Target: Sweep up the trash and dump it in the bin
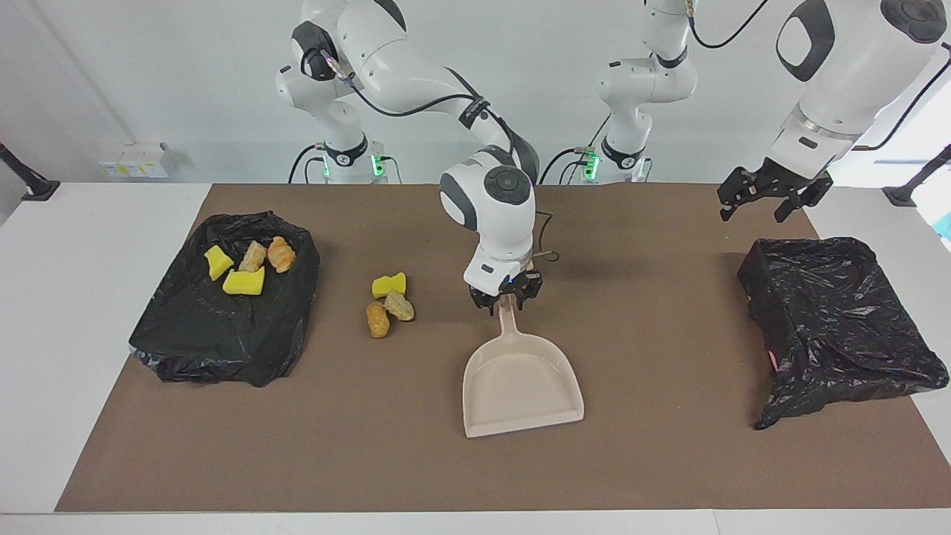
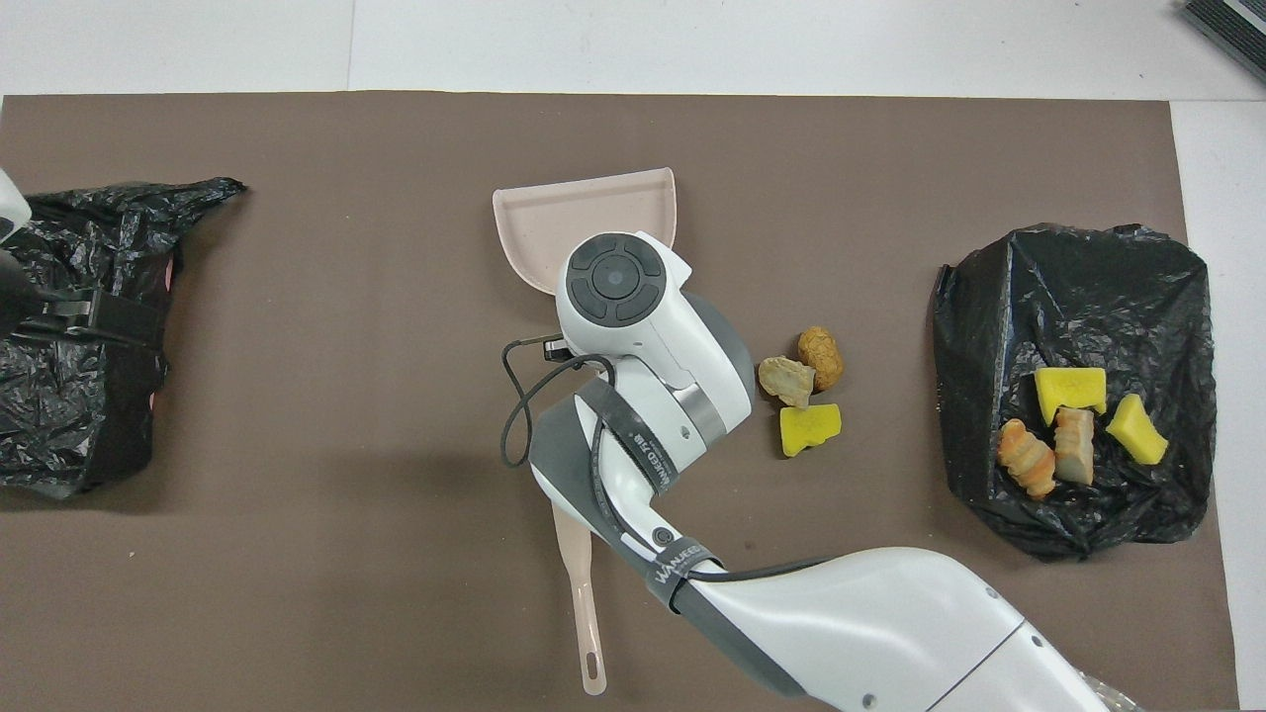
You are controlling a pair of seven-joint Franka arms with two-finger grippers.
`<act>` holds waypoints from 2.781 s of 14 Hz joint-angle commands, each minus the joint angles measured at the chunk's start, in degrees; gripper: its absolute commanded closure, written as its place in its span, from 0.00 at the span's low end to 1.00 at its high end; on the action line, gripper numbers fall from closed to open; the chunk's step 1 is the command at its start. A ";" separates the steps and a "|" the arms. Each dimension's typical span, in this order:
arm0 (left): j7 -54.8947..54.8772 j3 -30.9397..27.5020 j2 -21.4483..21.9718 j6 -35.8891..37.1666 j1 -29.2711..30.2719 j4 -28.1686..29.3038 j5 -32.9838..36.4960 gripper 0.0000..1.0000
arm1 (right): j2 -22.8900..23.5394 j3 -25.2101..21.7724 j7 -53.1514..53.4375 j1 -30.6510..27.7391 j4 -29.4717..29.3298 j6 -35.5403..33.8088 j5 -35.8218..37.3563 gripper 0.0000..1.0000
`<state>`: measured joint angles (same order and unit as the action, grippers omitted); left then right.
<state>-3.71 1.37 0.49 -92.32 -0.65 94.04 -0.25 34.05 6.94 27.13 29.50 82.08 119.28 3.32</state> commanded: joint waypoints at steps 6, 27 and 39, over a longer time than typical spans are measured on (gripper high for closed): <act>-0.51 -0.23 -0.40 0.04 -1.89 0.44 -0.81 0.00 | -12.75 0.62 -7.68 -3.22 5.44 -8.07 -2.87 0.00; 37.17 0.13 -25.98 -22.02 -29.83 -8.43 -1.69 0.00 | -30.72 1.15 0.11 11.37 38.51 0.34 -12.29 0.00; 41.68 -0.05 -30.29 -25.19 -34.33 -8.26 0.42 0.96 | -27.37 1.23 3.72 14.44 42.64 7.46 -12.29 0.00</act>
<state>37.88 1.49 -30.06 -118.48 -34.86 86.27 -0.76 6.28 8.14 29.44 43.50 123.80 124.69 -7.81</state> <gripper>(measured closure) 0.656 0.000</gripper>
